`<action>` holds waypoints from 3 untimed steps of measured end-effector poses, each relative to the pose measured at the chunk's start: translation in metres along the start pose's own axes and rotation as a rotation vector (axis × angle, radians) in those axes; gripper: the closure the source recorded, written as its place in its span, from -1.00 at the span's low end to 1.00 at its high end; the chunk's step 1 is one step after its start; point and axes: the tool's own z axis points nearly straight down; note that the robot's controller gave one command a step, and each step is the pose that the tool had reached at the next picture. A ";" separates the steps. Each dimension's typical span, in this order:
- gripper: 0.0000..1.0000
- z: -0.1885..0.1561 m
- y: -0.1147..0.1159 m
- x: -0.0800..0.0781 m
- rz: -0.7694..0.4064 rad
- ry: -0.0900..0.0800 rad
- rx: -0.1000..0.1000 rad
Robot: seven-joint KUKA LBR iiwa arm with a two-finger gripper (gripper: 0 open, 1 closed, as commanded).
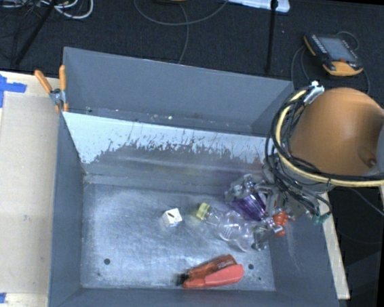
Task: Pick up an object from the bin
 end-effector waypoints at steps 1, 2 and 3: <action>-1.00 0.000 0.000 0.000 0.001 0.000 0.000; -1.00 0.016 -0.003 0.000 -0.077 -0.005 0.003; -1.00 0.044 0.000 0.009 -0.408 0.002 -0.001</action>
Offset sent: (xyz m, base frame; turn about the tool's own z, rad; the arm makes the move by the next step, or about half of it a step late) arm 0.0002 -0.0270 -0.1141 -0.4247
